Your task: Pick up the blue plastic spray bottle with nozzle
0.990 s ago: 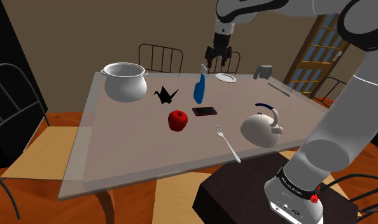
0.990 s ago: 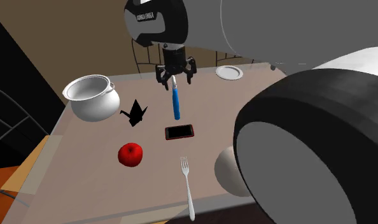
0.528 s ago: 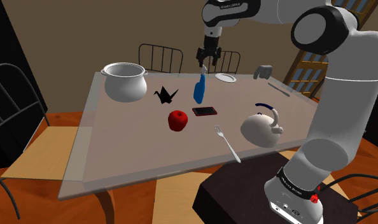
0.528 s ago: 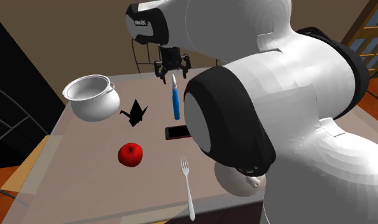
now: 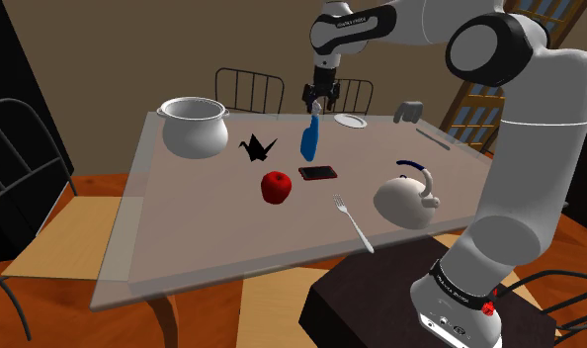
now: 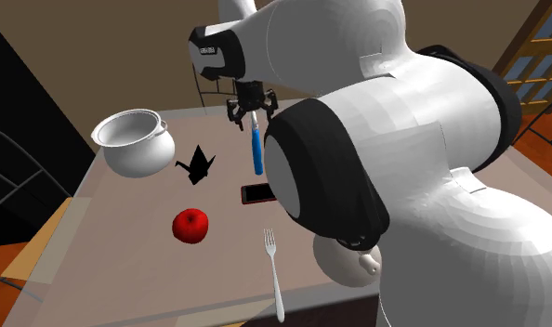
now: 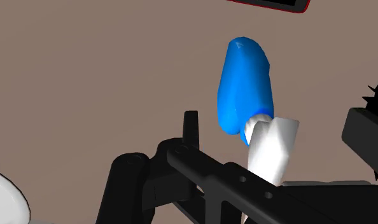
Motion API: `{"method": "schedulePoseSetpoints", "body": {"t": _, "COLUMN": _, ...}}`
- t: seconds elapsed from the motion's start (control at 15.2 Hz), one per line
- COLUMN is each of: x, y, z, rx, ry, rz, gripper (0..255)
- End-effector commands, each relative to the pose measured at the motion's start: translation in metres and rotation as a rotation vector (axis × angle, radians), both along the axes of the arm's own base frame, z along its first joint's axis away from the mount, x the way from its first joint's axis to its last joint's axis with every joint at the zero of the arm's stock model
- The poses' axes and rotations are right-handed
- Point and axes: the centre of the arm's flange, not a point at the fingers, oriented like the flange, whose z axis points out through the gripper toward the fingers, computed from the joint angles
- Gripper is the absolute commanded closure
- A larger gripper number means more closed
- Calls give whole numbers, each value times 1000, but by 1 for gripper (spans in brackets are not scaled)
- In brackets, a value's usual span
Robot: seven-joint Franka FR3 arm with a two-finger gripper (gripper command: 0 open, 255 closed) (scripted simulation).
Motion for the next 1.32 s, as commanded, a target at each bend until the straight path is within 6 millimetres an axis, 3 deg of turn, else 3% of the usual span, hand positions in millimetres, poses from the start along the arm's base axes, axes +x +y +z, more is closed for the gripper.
{"method": "schedulePoseSetpoints", "body": {"t": 0.0, "x": 0, "y": 0, "z": -2, "rx": 0, "ry": -1, "rz": 0, "gripper": 255}}
{"method": "schedulePoseSetpoints", "body": {"t": 0.59, "x": 0, "y": 0, "z": -2, "rx": 0, "ry": 0, "rz": 0, "gripper": 255}}
{"method": "schedulePoseSetpoints", "body": {"t": 1.25, "x": 0, "y": 0, "z": 51, "rx": 0, "ry": 0, "rz": 0, "gripper": 255}}
